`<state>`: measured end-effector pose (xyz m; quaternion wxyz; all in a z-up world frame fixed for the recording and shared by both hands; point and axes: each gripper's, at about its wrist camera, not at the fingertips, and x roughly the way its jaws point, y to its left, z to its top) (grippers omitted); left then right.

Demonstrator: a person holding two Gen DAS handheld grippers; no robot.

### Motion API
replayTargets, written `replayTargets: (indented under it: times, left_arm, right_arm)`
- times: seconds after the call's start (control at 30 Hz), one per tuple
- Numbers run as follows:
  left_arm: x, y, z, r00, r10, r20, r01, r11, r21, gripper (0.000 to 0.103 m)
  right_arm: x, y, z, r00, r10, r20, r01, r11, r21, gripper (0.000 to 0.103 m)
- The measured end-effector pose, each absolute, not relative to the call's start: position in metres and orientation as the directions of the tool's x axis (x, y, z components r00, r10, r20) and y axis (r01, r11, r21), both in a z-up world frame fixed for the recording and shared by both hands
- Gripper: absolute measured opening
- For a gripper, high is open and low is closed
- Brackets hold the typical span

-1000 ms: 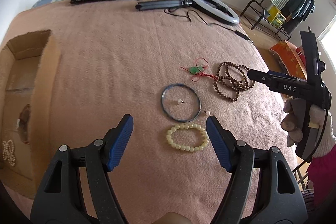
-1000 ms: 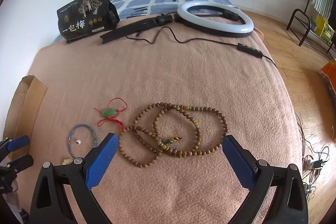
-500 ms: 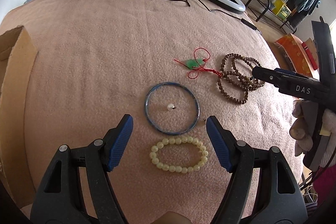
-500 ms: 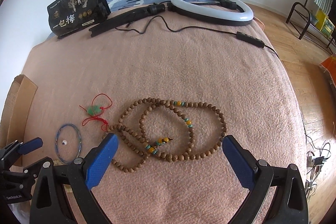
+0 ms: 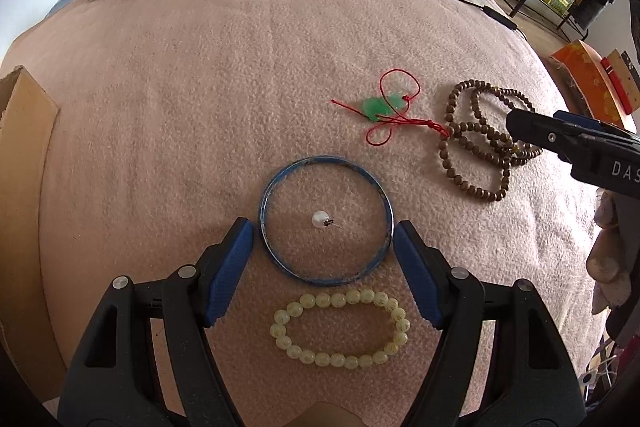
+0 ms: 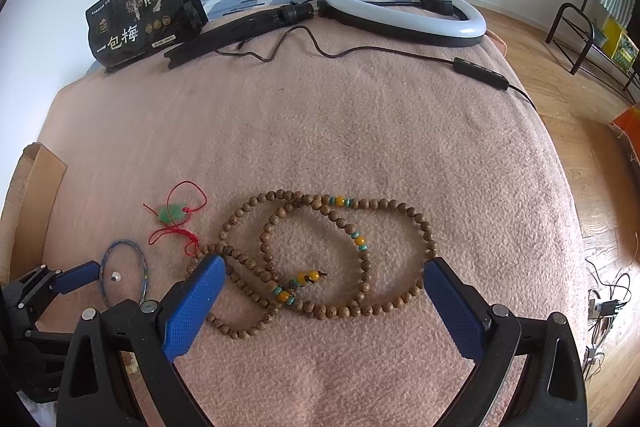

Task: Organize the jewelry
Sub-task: 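Grasp the blue bangle with the left tool while the right tool grasps the wooden prayer beads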

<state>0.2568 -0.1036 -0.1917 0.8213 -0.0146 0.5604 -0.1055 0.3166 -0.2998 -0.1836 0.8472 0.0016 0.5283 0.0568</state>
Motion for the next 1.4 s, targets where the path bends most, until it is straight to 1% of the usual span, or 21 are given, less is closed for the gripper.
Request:
replayTargets:
  times: [0.1,0.23,0.4,0.47,0.53,0.57,0.63,0.73,0.8,0.83,0.87,0.9,0.97,1.0,1.03,1.07,1.1,1.13,1.33,1.37,1.4]
  left_arm:
    - [0.260,-0.104,-0.192,0.356,-0.191,-0.915,0.147,0.978,-0.147,0.082]
    - [0.264,-0.108,-0.198,0.363,-0.160,-0.918,0.152,0.982,-0.111,0.082]
    - [0.260,-0.108,-0.199,0.384,-0.154,-0.911,0.161,0.982,-0.098,0.082]
    - [0.258,-0.108,-0.199,0.390,-0.152,-0.908,0.167,0.982,-0.093,0.081]
    - [0.257,-0.107,-0.198,0.397,-0.147,-0.906,0.166,0.982,-0.087,0.076]
    - [0.257,-0.106,-0.198,0.400,-0.146,-0.905,0.165,0.983,-0.086,0.075]
    - [0.257,-0.104,-0.198,0.399,-0.155,-0.904,0.166,0.982,-0.094,0.075]
    - [0.257,-0.104,-0.197,0.402,-0.158,-0.902,0.172,0.980,-0.095,0.074]
    - [0.256,-0.103,-0.197,0.404,-0.161,-0.901,0.173,0.980,-0.098,0.074]
    - [0.256,-0.103,-0.197,0.404,-0.164,-0.900,0.174,0.980,-0.101,0.074]
    - [0.257,-0.103,-0.197,0.404,-0.167,-0.899,0.174,0.979,-0.103,0.074]
    - [0.257,-0.102,-0.197,0.404,-0.169,-0.899,0.175,0.979,-0.105,0.074]
    - [0.256,-0.102,-0.196,0.404,-0.173,-0.898,0.177,0.978,-0.109,0.074]
    - [0.256,-0.101,-0.195,0.404,-0.177,-0.897,0.178,0.978,-0.113,0.074]
    - [0.256,-0.100,-0.195,0.404,-0.180,-0.897,0.179,0.977,-0.116,0.074]
    - [0.256,-0.100,-0.194,0.403,-0.183,-0.897,0.179,0.977,-0.119,0.074]
    - [0.256,-0.099,-0.193,0.401,-0.187,-0.897,0.180,0.976,-0.123,0.074]
    - [0.256,-0.098,-0.192,0.402,-0.190,-0.896,0.178,0.976,-0.127,0.074]
    - [0.255,-0.093,-0.182,0.417,-0.201,-0.886,0.173,0.975,-0.140,0.074]
    - [0.254,-0.092,-0.180,0.420,-0.203,-0.885,0.175,0.975,-0.141,0.074]
    - [0.254,-0.092,-0.179,0.422,-0.205,-0.883,0.176,0.974,-0.142,0.074]
  right_arm:
    - [0.318,-0.294,-0.186,0.430,0.104,-0.897,-0.108,0.992,0.064,0.101]
    - [0.319,-0.284,-0.191,0.418,0.104,-0.903,-0.134,0.990,0.052,0.101]
    - [0.321,-0.279,-0.201,0.390,0.108,-0.915,-0.148,0.988,0.053,0.101]
    - [0.322,-0.278,-0.206,0.371,0.116,-0.921,-0.156,0.986,0.061,0.101]
    - [0.323,-0.275,-0.210,0.362,0.106,-0.926,-0.164,0.985,0.048,0.101]
    - [0.324,-0.274,-0.212,0.360,0.092,-0.929,-0.167,0.985,0.033,0.101]
    - [0.325,-0.273,-0.217,0.348,0.078,-0.934,-0.170,0.985,0.019,0.100]
    - [0.326,-0.273,-0.222,0.341,0.061,-0.938,-0.174,0.985,0.001,0.097]
    - [0.325,-0.272,-0.220,0.350,0.059,-0.935,-0.186,0.983,-0.007,0.089]
    - [0.325,-0.271,-0.218,0.353,0.061,-0.934,-0.192,0.981,-0.008,0.079]
    - [0.324,-0.270,-0.216,0.356,0.067,-0.932,-0.198,0.980,-0.005,0.067]
    - [0.324,-0.270,-0.215,0.356,0.074,-0.931,-0.203,0.979,0.000,0.061]
    - [0.323,-0.270,-0.213,0.357,0.086,-0.930,-0.218,0.976,0.007,0.035]
    - [0.323,-0.270,-0.212,0.358,0.093,-0.929,-0.224,0.975,0.011,0.032]
    - [0.323,-0.271,-0.211,0.359,0.100,-0.928,-0.226,0.974,0.018,0.024]
    - [0.323,-0.272,-0.211,0.360,0.109,-0.927,-0.225,0.974,0.027,0.019]
    - [0.322,-0.273,-0.209,0.362,0.120,-0.924,-0.224,0.974,0.039,0.016]
    - [0.322,-0.274,-0.208,0.364,0.134,-0.922,-0.219,0.974,0.055,0.011]
    - [0.314,-0.276,-0.199,0.386,0.146,-0.911,-0.221,0.973,0.063,0.010]
    - [0.313,-0.276,-0.196,0.391,0.150,-0.908,-0.219,0.973,0.067,0.004]
    - [0.312,-0.276,-0.195,0.396,0.151,-0.906,-0.217,0.974,0.068,0.004]
